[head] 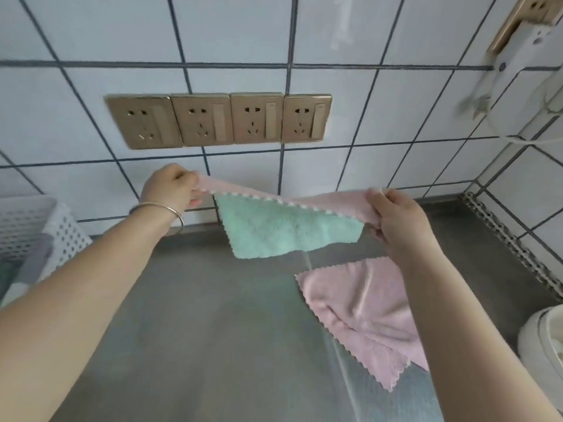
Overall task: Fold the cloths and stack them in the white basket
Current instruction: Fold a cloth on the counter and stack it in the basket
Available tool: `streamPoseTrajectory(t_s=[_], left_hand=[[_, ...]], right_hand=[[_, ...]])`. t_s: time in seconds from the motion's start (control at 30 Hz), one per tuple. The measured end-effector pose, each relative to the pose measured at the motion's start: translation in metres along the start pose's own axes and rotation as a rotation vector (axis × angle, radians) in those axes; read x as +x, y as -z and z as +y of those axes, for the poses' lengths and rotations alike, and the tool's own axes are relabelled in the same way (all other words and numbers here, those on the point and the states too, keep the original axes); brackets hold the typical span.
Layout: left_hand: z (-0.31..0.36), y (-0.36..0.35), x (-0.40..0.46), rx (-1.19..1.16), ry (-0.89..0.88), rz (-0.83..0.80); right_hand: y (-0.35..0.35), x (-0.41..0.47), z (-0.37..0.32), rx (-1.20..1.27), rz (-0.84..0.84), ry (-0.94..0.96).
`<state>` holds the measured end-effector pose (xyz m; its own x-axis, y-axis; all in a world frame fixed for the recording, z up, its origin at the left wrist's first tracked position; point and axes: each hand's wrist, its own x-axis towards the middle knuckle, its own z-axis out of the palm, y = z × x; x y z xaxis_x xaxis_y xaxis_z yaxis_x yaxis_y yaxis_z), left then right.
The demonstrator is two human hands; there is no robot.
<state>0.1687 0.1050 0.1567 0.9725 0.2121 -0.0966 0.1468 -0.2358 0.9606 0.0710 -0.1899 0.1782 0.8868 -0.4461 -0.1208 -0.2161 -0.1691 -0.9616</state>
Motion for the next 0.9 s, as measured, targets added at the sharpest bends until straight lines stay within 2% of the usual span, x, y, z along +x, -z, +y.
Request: streamPoseTrajectory(t_s=[0.1,0.2,0.27,0.37,0.47,0.57,0.7,0.8,0.9], left_hand=[[-0.014,0.061,-0.012,-0.133,-0.044,0.101],[-0.05,0.11,-0.059,-0.099,-0.067,0.172],[-0.097,0.135,-0.1,-0.017,-0.004,0.181],[-0.162,0.148,-0.163,0.073,0.224,0.156],[-0.216,0.153,-0.21,0.129,0.453,0.076],[-0.251,0.158,-0.233,0.308,0.575,-0.012],[-0.26,0.161,-0.244,0.544,0.617,-0.145],[-0.256,0.166,-0.232,0.722,0.642,-0.316],[-0.246,0.164,-0.198,0.844,0.554,-0.287]], right_hand=[[-0.042,-0.025,-0.004,-0.059,-0.059,0.081],[-0.069,-0.06,0.016,-0.142,-0.131,0.11],[-0.081,-0.089,0.044,-0.199,-0.214,0.063],[-0.09,-0.128,0.105,-0.256,-0.294,-0.082],[-0.095,-0.156,0.173,-0.434,-0.347,-0.265],[-0.099,-0.17,0.219,-0.585,-0.371,-0.394],[-0.095,-0.179,0.229,-0.679,-0.334,-0.46],[-0.094,-0.174,0.221,-0.893,-0.443,-0.455],[-0.108,-0.151,0.21,-1.083,-0.499,-0.408]])
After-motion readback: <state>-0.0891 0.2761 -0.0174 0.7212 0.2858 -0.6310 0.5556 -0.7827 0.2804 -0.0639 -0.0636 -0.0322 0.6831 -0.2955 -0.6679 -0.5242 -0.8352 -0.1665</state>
